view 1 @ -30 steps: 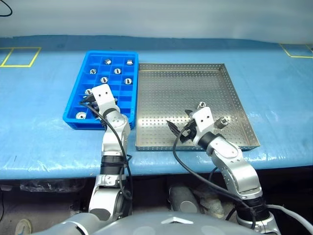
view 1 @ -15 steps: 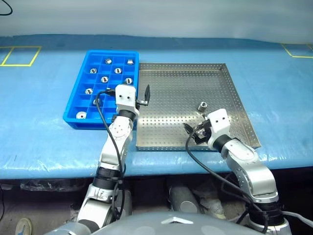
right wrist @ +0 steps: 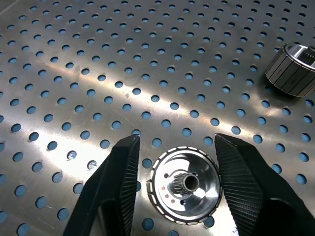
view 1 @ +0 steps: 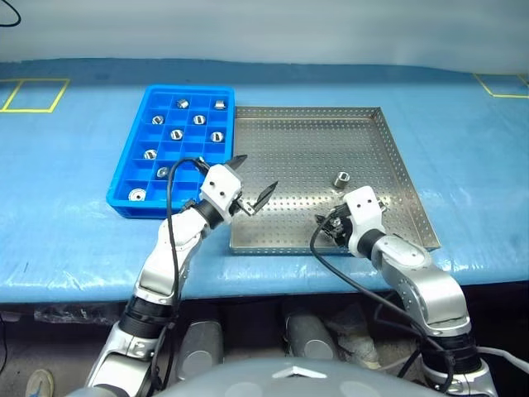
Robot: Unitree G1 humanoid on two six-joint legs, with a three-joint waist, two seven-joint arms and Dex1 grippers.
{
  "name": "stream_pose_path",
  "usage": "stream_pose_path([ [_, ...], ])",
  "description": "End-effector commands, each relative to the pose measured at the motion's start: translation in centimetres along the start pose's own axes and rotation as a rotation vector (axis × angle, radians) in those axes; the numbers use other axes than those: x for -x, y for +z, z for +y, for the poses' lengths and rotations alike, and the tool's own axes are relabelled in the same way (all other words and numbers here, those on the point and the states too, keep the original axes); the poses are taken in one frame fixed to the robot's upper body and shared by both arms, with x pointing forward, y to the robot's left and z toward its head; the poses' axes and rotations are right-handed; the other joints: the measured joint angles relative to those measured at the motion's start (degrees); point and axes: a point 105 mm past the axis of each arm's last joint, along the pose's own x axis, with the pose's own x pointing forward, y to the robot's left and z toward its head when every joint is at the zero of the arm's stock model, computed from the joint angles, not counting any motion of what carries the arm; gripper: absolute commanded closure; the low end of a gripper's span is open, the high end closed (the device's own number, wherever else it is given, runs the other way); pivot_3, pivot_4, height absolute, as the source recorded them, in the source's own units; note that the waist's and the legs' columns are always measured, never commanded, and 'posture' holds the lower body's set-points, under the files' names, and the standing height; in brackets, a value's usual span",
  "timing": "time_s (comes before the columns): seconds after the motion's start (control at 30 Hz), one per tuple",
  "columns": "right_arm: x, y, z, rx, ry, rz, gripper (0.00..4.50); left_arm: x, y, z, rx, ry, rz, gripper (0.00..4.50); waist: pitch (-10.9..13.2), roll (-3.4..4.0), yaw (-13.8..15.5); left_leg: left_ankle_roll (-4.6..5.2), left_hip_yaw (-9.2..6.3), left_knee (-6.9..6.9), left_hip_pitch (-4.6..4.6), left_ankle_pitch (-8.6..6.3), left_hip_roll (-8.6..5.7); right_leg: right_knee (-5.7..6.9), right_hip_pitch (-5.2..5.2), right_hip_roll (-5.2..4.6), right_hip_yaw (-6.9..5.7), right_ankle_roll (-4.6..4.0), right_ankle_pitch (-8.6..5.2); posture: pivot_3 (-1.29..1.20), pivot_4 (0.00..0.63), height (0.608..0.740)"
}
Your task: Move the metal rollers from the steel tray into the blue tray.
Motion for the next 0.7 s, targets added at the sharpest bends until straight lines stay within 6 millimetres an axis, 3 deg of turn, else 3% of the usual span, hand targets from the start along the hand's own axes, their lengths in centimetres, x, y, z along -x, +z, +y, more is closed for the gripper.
stream_pose_path([
  [0.03,0.0,-0.2,0.7,-0.014,0.037,0.027,2.85,0.2,1.2,-0.4,-0.047,-0.018,-0.031,0.0,0.0,0.0,0.0,0.0,0.0,0.0,0.01,0.0,0.01,0.0,0.0,0.0,-0.01,0.0,0.0,-0.09,0.15,0.74],
  [0.47,0.2,2.9,0.1,0.062,0.031,-0.07,2.85,0.1,1.4,-0.5,-0.041,-0.004,-0.038,0.0,0.0,0.0,0.5,0.0,0.02,0.02,0.0,0.0,0.01,0.01,-0.01,0.0,0.0,0.01,0.0,-0.08,0.15,0.74],
  [0.7,0.2,8.2,2.4,0.072,0.112,-0.282,2.85,0.4,1.6,0.5,-0.003,0.081,-0.06,0.0,0.0,0.01,0.3,0.01,0.02,0.02,0.01,0.0,0.02,0.02,-0.02,0.02,0.0,0.02,0.01,-0.07,0.15,0.74],
])
